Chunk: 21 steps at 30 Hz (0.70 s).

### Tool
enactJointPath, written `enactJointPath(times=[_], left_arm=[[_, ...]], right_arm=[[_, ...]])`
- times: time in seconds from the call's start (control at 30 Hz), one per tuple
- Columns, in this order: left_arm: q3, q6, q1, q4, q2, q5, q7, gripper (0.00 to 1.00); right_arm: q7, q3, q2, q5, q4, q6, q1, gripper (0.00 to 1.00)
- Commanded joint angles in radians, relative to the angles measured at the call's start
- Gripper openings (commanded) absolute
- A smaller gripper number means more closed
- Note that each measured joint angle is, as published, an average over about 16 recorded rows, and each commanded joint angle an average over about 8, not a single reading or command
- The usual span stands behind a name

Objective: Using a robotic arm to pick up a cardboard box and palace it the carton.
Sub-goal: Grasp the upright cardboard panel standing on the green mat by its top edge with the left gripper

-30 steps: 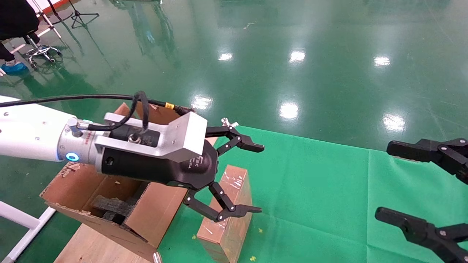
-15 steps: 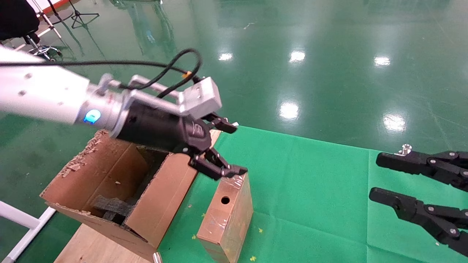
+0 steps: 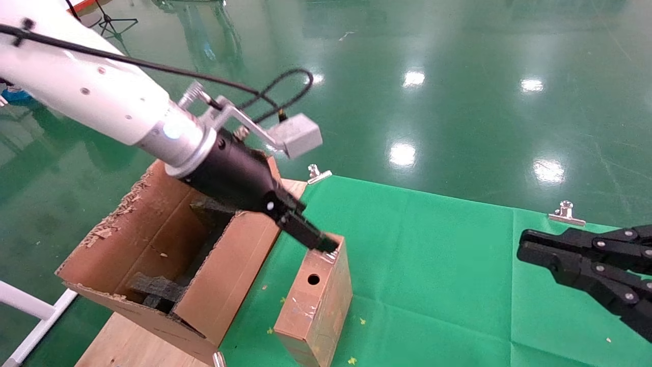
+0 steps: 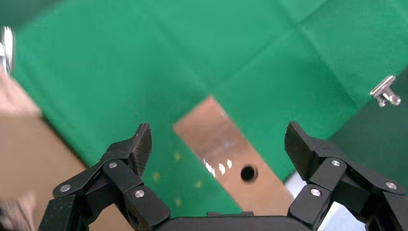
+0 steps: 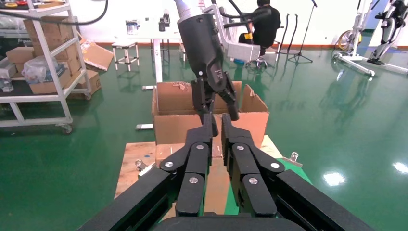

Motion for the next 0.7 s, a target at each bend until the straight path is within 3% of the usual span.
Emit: enactJointPath(times=[0.03,0.3,0.7], left_arm=[[0.071,0.002,-0.037,0.001,0.010,-0.013,-0.052,1.00],[0.320,-0.016,-0.134,-0.039,0.063,-0.081,-0.185,1.00],[0.408,-0.070,-0.118,-0.035,0.108,-0.075,-0.231,1.00]], right_arm=[[0.000,0.000,0.000,0.000,0.000,0.000,0.000,0.00],[0.000,0.000,0.000,0.000,0.000,0.000,0.000,0.00],[0.000,0.000,0.000,0.000,0.000,0.000,0.000,0.00]])
